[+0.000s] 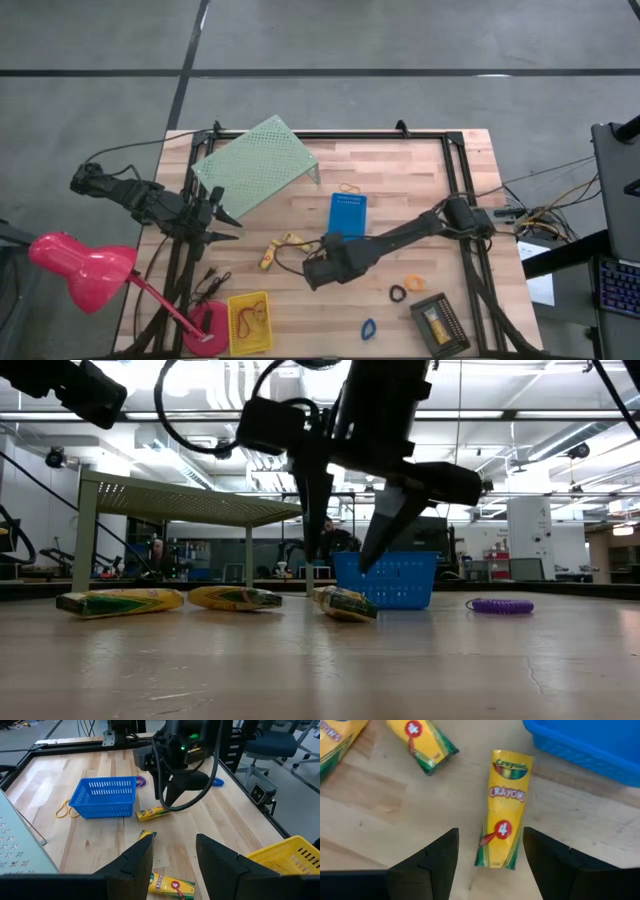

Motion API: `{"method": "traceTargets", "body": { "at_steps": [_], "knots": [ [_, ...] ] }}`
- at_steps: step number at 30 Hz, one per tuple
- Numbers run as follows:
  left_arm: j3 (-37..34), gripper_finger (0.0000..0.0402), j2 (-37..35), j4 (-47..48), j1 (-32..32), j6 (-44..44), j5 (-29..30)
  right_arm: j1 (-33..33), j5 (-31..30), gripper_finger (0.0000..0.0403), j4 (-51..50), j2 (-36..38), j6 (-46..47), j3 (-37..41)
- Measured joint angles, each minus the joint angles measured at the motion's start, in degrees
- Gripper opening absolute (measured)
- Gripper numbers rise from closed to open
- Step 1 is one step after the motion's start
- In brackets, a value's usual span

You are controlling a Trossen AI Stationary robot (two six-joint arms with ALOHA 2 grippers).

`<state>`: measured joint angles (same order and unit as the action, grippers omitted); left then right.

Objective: Pick & Place Office Desk Supplies
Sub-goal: Put the crayon box into the black basket

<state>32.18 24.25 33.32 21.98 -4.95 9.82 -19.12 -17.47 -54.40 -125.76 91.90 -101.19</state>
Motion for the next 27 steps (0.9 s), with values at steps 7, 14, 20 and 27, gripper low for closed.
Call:
{"method": "traceTargets", "body": {
  "at_steps": [7,14,20,27],
  "knots": [
    [0.0,0.0154,0.0,0.0,0.0,0.0,0.0,0.4,0.0,0.0217,-1.2,-0.1,0.6,0.6],
    [0.0,0.0154,0.0,0.0,0.0,-0.1,0.0,0.4,-0.5,0.0217,-1.0,-0.1,0.7,1.3],
    [0.0,0.0154,0.0,0.0,0.0,-0.1,0.0,0.4,-0.5,0.0217,2.1,-0.1,0.7,2.5],
    [0.0,0.0154,0.0,0.0,0.0,-0.1,0.0,0.4,-0.5,0.0217,4.0,-0.1,0.9,4.5]
  ]
}}
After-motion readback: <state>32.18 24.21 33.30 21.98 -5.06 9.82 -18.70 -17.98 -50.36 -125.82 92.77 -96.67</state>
